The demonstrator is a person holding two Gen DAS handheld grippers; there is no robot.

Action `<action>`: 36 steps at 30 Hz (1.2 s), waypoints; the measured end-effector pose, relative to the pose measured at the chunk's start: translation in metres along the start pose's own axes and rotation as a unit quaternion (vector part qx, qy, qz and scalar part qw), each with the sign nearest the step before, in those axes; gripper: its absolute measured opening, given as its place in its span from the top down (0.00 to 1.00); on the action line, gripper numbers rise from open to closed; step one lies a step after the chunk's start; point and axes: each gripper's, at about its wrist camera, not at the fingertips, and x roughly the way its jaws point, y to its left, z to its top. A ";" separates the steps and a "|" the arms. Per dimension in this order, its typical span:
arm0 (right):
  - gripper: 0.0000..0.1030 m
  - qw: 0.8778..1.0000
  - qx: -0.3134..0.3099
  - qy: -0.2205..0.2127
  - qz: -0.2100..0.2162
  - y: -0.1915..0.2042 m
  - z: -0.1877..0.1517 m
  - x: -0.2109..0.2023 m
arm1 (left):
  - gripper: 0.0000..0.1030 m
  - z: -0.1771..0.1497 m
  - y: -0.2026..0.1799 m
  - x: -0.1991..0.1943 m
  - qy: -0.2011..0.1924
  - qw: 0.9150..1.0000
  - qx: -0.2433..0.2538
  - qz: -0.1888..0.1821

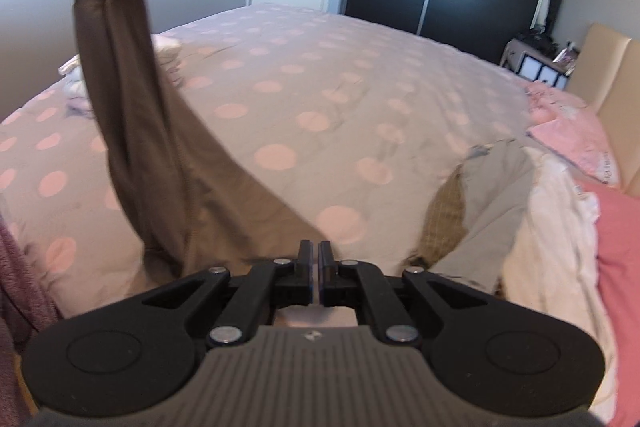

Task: Fold clothes
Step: 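Lift the taupe shirt high with both grippers to shake it out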

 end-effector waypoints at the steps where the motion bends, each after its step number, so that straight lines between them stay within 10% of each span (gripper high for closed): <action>1: 0.95 1.000 0.003 0.002 0.011 0.008 -0.002 0.004 | 0.99 -0.001 0.002 -0.003 -0.002 1.000 0.000 -0.002; 10: 0.87 0.994 0.033 0.022 0.098 0.074 -0.020 0.034 | 0.99 0.001 -0.008 -0.006 -0.002 0.999 0.005 -0.039; 23: 0.74 0.992 0.088 0.042 0.086 0.099 -0.013 0.091 | 0.99 0.003 -0.017 -0.013 0.002 0.998 0.016 -0.061; 28: 0.95 0.992 0.086 0.053 0.075 0.100 -0.013 0.102 | 0.99 0.003 -0.014 -0.016 0.002 0.998 0.018 -0.057; 36: 0.96 0.998 0.023 0.042 0.034 0.072 -0.019 0.055 | 0.99 0.000 0.008 -0.022 0.009 1.000 0.013 -0.016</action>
